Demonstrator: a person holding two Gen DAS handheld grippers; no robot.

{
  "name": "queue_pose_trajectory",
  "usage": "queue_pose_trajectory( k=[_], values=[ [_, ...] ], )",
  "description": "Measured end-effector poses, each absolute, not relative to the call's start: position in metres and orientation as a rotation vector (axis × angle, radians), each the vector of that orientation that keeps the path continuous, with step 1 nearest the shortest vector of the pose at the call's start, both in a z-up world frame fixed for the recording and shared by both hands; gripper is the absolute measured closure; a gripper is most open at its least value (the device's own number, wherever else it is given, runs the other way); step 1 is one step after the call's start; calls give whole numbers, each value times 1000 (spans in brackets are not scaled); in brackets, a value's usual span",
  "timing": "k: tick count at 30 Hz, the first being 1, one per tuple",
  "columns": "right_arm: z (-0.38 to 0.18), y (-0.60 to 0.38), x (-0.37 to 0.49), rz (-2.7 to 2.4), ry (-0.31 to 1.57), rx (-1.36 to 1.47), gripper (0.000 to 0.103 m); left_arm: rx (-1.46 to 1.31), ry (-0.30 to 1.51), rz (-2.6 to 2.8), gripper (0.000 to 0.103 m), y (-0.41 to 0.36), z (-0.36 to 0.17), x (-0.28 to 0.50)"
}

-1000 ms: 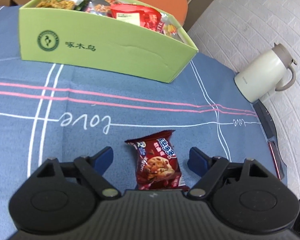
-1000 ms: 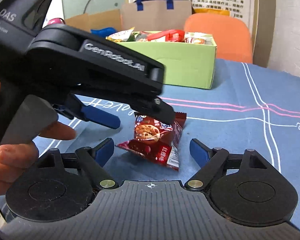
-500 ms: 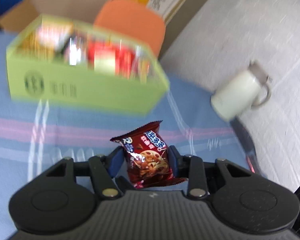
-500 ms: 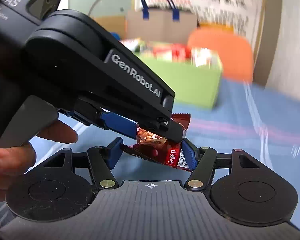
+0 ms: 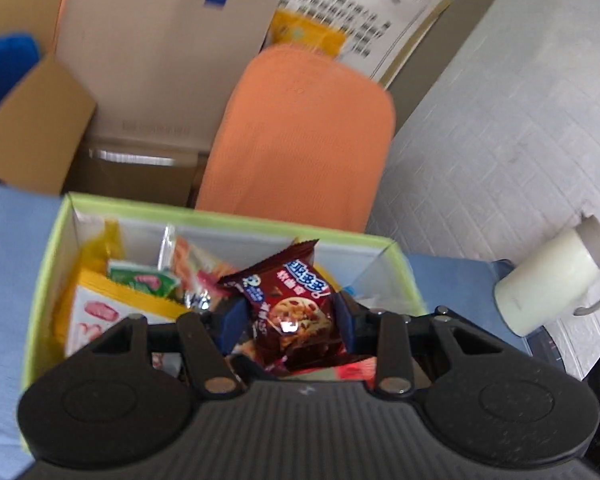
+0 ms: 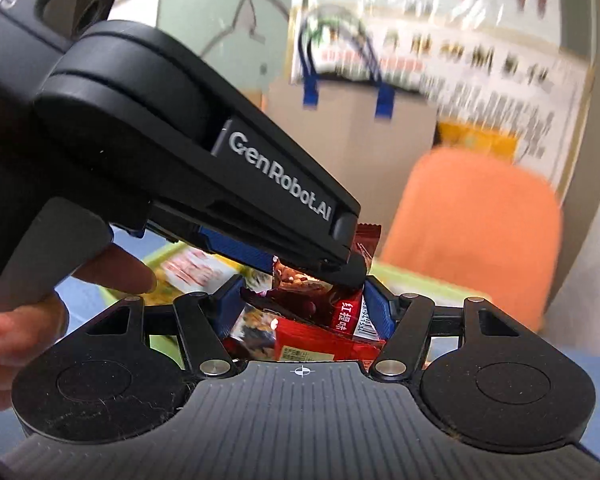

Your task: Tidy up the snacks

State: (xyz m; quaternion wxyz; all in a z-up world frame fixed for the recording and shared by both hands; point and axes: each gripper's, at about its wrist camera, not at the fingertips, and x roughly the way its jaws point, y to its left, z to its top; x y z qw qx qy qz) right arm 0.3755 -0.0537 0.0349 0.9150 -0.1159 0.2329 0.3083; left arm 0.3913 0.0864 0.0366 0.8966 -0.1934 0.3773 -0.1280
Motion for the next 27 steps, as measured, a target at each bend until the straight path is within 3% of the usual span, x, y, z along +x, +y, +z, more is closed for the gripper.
queue_pose_trajectory(
  k=[1, 2, 3, 4, 5, 8, 10, 15, 27],
  values=[
    [28, -52, 382, 642, 510, -239, 50, -402, 760, -277, 62, 88, 34, 390],
    [23, -52, 385, 644, 521, -245, 47, -410, 747, -295, 44, 89, 35, 389],
    [19, -52, 384, 646, 511, -256, 44, -424, 736, -312, 33, 90, 35, 387],
    [18, -51, 382, 651, 506, -260, 34, -431, 721, -318, 25, 89, 39, 384],
    [18, -51, 379, 653, 503, -256, 28, -423, 701, -311, 25, 89, 43, 380],
    [28, -53, 372, 623, 469, -240, 26, -376, 633, -304, 25, 88, 68, 358],
    [37, -65, 357, 605, 434, -217, 15, -367, 570, -295, 24, 91, 90, 333],
    [43, -117, 290, 543, 375, -100, 10, -334, 498, -248, 24, 95, 108, 260],
    [-16, -202, 135, 260, 428, 45, 10, -346, 611, 1, 24, 68, 4, 110]
  ],
)
